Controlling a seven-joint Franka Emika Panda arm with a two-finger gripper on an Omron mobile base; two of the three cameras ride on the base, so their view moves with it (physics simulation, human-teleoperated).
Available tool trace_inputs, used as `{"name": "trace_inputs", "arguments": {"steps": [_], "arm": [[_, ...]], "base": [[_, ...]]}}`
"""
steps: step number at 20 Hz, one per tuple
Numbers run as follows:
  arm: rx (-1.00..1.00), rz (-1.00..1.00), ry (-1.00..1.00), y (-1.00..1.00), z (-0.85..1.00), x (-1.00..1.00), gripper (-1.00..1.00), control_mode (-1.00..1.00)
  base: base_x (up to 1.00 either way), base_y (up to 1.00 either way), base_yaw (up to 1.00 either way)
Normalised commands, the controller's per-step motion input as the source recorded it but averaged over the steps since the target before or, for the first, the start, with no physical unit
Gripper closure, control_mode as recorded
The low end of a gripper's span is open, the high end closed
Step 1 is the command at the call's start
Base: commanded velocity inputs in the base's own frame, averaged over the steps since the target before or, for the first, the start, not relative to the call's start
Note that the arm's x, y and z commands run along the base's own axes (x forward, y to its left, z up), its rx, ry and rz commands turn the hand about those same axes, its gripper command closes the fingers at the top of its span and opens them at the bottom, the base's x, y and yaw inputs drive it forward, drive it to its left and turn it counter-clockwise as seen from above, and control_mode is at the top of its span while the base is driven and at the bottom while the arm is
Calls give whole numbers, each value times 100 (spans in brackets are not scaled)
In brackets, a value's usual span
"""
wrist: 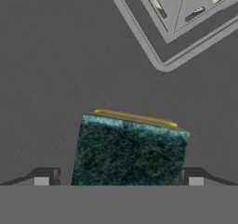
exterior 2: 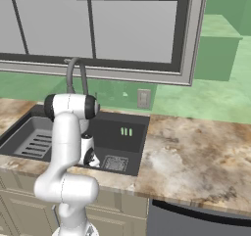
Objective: Pick up the sponge and sponge from the sink, and place them back in the cabinet, and close the cabinet doors.
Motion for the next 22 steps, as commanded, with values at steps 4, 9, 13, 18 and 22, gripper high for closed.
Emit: {"name": "trace_inputs", "arguments": {"steps": [4, 9, 13, 18, 22], "arm": [[0, 0, 0, 0, -10, 0, -100, -100], [0, 0, 0, 0, -5, 0, -100, -100], [0, 0, 0, 0, -3, 0, -100, -100], [0, 0, 0, 0, 0, 0, -100, -100], [0, 0, 0, 0, 0, 0, -100, -100]], "base": [[0, 0, 0], [0, 0, 0], [0, 0, 0], [0, 0, 0], [0, 0, 0]]}}
